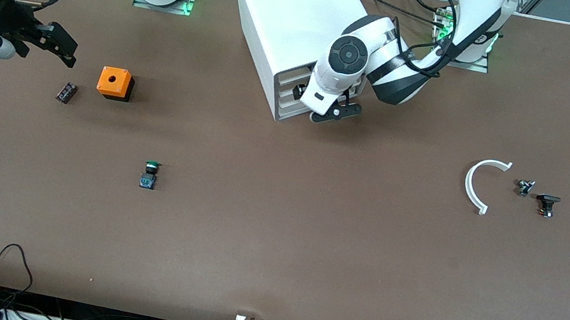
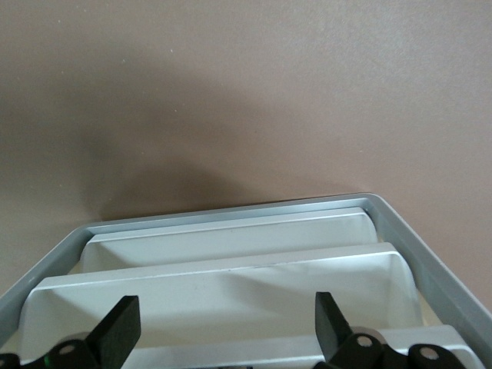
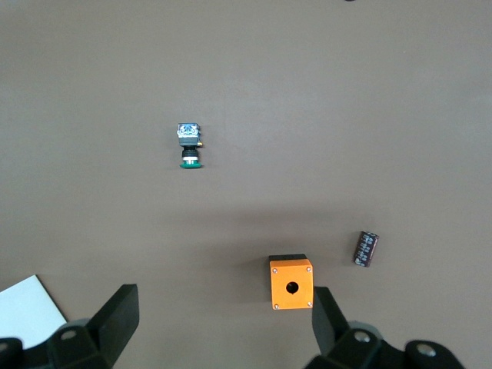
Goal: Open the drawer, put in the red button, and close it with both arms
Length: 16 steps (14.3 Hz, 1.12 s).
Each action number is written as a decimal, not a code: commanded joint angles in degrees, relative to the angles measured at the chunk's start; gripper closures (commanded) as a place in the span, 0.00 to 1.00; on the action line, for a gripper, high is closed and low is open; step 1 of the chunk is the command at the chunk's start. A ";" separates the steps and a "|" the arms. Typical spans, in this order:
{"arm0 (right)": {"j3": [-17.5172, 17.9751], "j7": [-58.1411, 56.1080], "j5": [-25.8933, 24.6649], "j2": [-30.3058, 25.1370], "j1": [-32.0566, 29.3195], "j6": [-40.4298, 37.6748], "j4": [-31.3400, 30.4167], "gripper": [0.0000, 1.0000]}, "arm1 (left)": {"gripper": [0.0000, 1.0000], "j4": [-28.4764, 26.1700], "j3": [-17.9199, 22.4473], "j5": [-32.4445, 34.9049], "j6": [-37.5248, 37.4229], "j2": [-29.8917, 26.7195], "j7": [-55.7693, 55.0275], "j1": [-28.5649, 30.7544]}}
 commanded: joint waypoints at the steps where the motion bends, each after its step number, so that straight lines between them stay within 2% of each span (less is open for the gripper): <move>1: -0.19 0.28 0.80 -0.49 0.10 -0.63 -0.10 0.00 | 0.00 -1.18 -0.43 -2.48 -0.63 -1.58 -0.16 0.45; 4: -0.19 0.19 0.80 -0.14 0.10 -0.63 0.51 0.00 | 0.00 -0.30 -0.34 -2.40 -1.07 -2.10 0.98 2.02; 6: -0.19 0.19 0.88 0.48 0.10 -0.72 2.26 0.00 | 0.00 3.37 -0.25 -1.96 -5.95 -2.37 5.35 4.14; 9: -0.19 0.37 0.89 0.83 0.10 -1.24 2.45 0.00 | 0.00 9.88 0.37 -0.30 -17.04 -3.07 15.19 9.57; 13: -0.10 1.07 0.80 0.66 0.10 -2.21 2.45 0.00 | 0.00 16.73 0.45 8.13 -24.00 -4.56 36.01 16.87; 16: -0.10 0.81 0.80 0.66 0.10 -2.21 2.54 0.00 | 0.00 21.49 0.54 8.67 -26.55 -5.61 46.39 21.62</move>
